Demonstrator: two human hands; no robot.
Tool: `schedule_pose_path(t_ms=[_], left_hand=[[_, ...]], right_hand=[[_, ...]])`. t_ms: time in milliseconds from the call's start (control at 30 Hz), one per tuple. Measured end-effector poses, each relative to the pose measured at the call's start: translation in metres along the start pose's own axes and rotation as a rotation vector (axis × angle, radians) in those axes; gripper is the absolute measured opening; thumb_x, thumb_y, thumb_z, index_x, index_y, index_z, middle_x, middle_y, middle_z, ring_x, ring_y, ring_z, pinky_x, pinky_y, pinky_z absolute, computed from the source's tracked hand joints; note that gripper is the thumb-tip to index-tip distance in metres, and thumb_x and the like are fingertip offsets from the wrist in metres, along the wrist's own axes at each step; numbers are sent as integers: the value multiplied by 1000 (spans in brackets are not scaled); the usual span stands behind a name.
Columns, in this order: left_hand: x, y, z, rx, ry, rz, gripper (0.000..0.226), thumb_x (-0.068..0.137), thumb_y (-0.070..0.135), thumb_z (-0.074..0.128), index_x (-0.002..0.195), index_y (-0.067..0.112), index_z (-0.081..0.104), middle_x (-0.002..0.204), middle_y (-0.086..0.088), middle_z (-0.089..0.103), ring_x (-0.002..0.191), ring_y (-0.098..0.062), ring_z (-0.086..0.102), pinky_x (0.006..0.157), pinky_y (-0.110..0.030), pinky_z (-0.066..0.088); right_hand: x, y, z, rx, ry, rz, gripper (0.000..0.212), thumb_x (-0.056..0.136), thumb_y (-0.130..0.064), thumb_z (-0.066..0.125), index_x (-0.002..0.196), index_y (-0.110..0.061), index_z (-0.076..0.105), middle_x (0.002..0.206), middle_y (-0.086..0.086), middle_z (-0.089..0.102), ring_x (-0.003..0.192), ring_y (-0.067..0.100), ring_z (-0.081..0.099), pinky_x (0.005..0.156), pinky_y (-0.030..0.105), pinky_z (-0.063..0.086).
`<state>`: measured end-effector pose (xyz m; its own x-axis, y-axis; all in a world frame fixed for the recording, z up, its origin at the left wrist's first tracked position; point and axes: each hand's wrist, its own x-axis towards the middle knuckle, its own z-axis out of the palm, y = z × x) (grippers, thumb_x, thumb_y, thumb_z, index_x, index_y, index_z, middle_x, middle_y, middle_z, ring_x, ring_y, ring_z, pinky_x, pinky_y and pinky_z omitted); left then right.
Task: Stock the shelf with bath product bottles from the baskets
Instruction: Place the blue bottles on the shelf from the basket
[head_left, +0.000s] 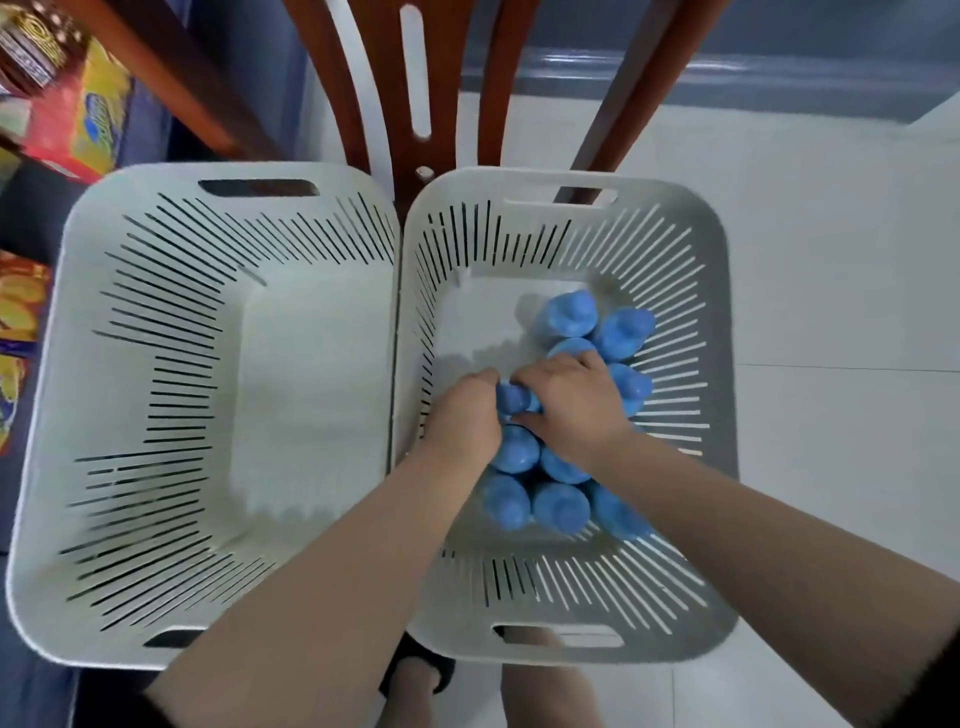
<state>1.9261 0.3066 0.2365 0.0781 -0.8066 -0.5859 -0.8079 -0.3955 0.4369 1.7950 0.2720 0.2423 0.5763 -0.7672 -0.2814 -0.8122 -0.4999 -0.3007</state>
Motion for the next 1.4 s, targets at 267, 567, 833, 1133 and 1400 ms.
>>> schedule_pose_path(t_ms=[267, 567, 833, 1133, 1400], left_hand=[[-14, 5, -14, -161, 32, 20, 25, 88, 12, 52, 112, 15, 56, 112, -7, 61, 103, -25, 58, 90, -38, 47], [-80, 33, -144, -227, 89, 250, 50, 84, 15, 66, 131, 15, 48, 125, -6, 56, 111, -23, 56, 96, -38, 44], [-189, 58, -291, -352, 279, 380, 42, 83, 10, 68, 123, 11, 56, 104, 1, 61, 87, -15, 59, 80, -26, 48], [-354, 39, -424, -364, 574, 471, 23, 84, 11, 67, 99, 25, 57, 90, 2, 63, 78, -12, 61, 71, -20, 50], [-510, 4, -498, -281, 844, 436, 19, 77, 19, 75, 91, 22, 64, 89, -8, 68, 75, -7, 58, 72, -25, 48]], right_hand=[[-4, -5, -24, 35, 71, 6, 17, 86, -42, 54, 93, -28, 61, 90, -10, 65, 90, 17, 52, 76, 31, 19], [-18, -50, -158, 341, 191, -45, 50, 76, -55, 50, 107, -18, 64, 106, -7, 66, 103, 17, 58, 93, 33, 27], [-32, -143, -307, 681, 263, -183, 21, 82, -7, 70, 102, -9, 64, 88, -15, 59, 79, -14, 53, 75, 3, 37], [-64, -295, -447, 727, 276, -519, 18, 85, -7, 66, 101, -13, 61, 99, 7, 67, 87, 11, 60, 82, 19, 45], [-98, -437, -522, 766, 169, -861, 14, 84, -9, 67, 96, -13, 62, 95, 7, 67, 80, 8, 61, 77, 23, 49]])
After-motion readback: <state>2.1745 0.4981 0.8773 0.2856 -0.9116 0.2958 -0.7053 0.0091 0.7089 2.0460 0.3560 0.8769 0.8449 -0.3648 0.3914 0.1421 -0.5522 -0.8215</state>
